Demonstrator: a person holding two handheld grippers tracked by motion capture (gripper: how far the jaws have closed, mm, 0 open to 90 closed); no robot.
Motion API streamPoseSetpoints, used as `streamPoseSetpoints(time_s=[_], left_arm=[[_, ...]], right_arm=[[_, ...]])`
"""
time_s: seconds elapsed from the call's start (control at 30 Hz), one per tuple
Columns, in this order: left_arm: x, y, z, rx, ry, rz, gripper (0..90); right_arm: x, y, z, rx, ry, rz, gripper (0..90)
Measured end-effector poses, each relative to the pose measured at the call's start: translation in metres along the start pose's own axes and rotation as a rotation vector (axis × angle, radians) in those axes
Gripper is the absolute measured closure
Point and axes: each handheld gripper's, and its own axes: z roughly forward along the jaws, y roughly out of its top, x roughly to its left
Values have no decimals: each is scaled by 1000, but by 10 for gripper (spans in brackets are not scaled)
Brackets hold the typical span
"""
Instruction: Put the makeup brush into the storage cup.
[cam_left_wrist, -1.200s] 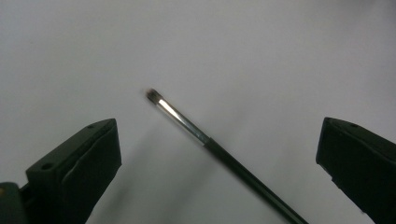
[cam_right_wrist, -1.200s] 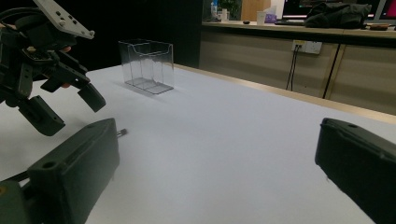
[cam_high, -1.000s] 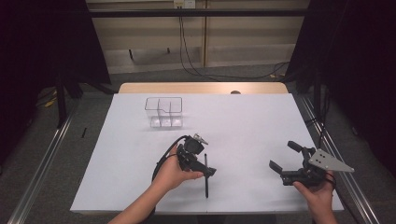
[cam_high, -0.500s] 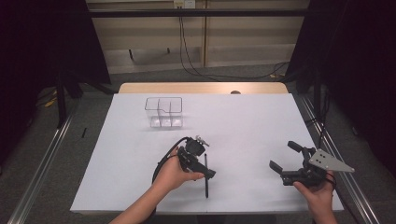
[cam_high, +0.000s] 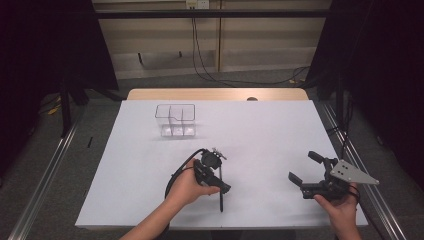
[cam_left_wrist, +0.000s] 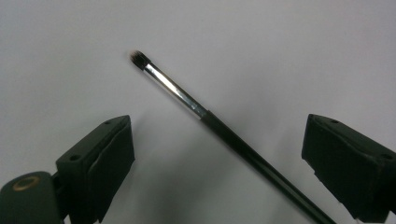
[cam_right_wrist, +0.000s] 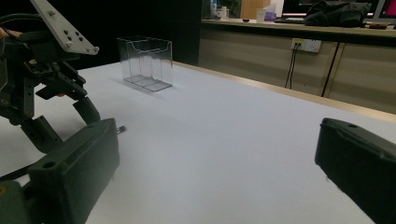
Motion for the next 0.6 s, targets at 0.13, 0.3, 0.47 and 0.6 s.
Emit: streamPoseSetpoints(time_s=[0.13, 0.3, 0.47, 0.6], left_arm=[[-2, 0, 3, 16, 8, 7, 113], [-1, -1, 5, 21, 19, 19, 122], [-1, -1, 4, 18, 28, 33, 141], [-3, -2, 5, 25, 47, 50, 151]], right_arm=[[0, 0, 0, -1, -1, 0, 0], [0, 0, 0, 0, -3, 2, 0], [0, 0, 0, 4, -1, -3, 0], [-1, 0, 0, 5, -3, -4, 0]])
